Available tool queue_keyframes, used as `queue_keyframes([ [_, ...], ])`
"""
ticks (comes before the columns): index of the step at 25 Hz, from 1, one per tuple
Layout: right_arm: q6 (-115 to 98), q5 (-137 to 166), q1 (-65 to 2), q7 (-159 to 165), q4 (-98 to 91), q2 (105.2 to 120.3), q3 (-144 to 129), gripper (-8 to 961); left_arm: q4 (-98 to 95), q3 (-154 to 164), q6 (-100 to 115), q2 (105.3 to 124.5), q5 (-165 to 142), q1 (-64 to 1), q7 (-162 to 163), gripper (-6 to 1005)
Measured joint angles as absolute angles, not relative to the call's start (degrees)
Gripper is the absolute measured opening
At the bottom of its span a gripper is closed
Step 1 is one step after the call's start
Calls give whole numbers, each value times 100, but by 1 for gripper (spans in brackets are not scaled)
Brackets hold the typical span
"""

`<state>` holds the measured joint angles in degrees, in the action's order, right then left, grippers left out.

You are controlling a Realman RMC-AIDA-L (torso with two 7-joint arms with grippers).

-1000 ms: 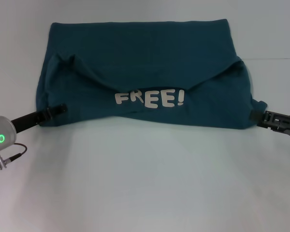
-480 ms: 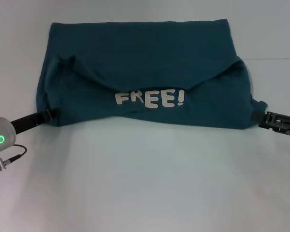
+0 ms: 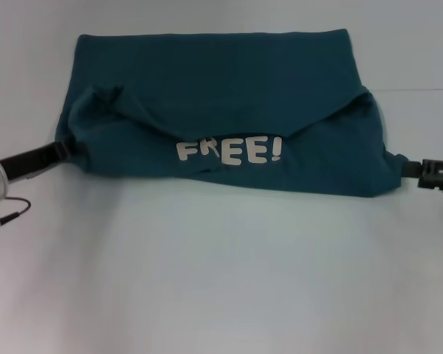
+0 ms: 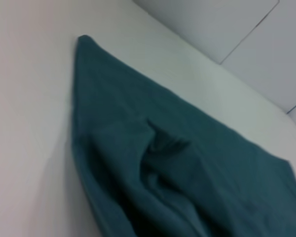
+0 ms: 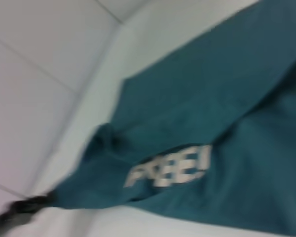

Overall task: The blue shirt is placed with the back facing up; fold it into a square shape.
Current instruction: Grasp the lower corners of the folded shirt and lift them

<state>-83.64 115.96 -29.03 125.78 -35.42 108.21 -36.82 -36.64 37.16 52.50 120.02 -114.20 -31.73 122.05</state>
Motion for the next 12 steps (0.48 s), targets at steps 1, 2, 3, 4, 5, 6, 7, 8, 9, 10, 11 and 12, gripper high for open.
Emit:
queue_keyframes([
  [1, -8364, 11595, -2903, 12578, -3542, 10821, -3682, 776, -3681, 3715, 5305, 11972, -11421, -3196, 12271, 16],
  [2, -8058, 12120, -3199, 13004, -3549, 10691, -3683, 776, -3704, 3711, 5364, 11941, -11432, -3224, 12345, 16],
  [3, -8018, 12193, -3245, 13063, -3551, 10675, -3683, 776, -3734, 3711, 5428, 11914, -11457, -3266, 12433, 16],
  [4, -7834, 12459, -3371, 13212, -3553, 10651, -3683, 775, -3787, 3711, 5469, 11895, -11492, -3303, 12511, 16],
  [5, -7677, 12707, -3492, 13349, -3554, 10637, -3683, 775, -3817, 3708, 5479, 11886, -11512, -3322, 12541, 16],
  [6, -7522, 12944, -3629, 13485, -3555, 10626, -3684, 775, -3845, 3704, 5487, 11883, -11532, -3339, 12565, 16],
  [7, -7398, 13154, -3732, 13573, -3555, 10627, -3686, 773, -3867, 3702, 5495, 11872, -11544, -3364, 12581, 16],
  [8, -7263, 13383, -3856, 13680, -3556, 10635, -3688, 771, -3879, 3700, 5500, 11856, -11552, -3390, 12597, 16],
  [9, -7146, 13676, -4028, 13835, -3554, 10660, -3690, 769, -3881, 3699, 5503, 11838, -11562, -3417, 12626, 16],
  [10, -7146, 13676, -4028, 13835, -3554, 10660, -3690, 767, -3883, 3699, 5505, 11828, -11568, -3434, 12657, 16],
  [11, -7106, 13790, -4111, 13923, -3543, 10678, -3691, 765, -3883, 3700, 5506, 11821, -11575, -3447, 12687, 16],
  [12, -7077, 13882, -4172, 13988, -3530, 10698, -3695, 763, -3885, 3699, 5506, 11818, -11578, -3456, 12706, 16],
])
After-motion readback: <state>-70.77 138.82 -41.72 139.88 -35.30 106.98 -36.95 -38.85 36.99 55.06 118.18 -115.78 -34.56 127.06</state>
